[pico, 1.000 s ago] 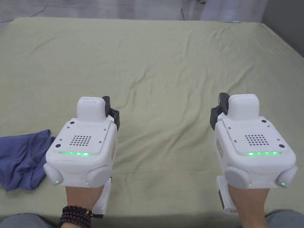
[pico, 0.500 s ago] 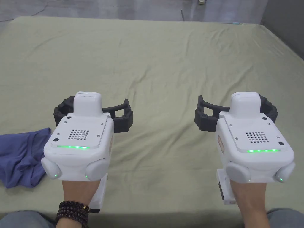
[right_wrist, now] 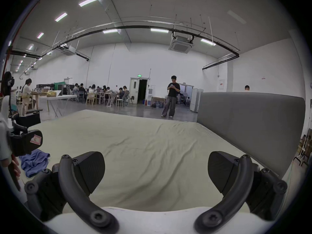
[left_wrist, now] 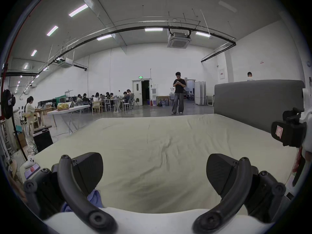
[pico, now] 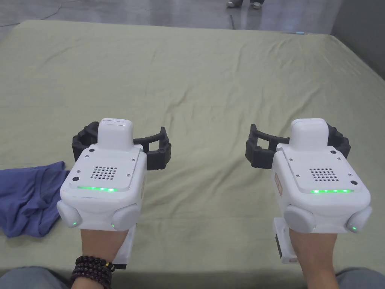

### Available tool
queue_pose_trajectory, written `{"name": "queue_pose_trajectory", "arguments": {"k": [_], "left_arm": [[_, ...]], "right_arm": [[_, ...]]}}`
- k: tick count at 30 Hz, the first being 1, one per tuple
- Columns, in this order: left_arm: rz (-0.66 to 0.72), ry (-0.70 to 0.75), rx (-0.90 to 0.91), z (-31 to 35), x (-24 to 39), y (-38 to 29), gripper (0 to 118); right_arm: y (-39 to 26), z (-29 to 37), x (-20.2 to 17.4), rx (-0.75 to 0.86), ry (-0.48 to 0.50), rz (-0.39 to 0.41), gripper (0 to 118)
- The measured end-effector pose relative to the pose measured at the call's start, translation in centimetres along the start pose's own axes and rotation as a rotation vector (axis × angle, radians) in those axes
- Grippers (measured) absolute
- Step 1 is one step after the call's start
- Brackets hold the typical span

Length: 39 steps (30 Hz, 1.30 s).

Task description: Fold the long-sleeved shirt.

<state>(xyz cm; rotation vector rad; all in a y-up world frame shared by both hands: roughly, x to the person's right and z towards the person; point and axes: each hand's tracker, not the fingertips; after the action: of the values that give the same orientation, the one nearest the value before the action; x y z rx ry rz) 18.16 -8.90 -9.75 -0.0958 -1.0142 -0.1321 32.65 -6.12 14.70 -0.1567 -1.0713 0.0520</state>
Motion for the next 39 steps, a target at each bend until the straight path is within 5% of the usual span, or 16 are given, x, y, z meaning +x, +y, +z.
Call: {"name": "queue_pose_trajectory", "arguments": {"k": [39], "left_arm": [[0.06,0.008,0.082,0.7,0.2,-0.8,118]], "right_arm": [[-0.4,1.1,0.4,0.023,-0.008,-0.02,118]]}}
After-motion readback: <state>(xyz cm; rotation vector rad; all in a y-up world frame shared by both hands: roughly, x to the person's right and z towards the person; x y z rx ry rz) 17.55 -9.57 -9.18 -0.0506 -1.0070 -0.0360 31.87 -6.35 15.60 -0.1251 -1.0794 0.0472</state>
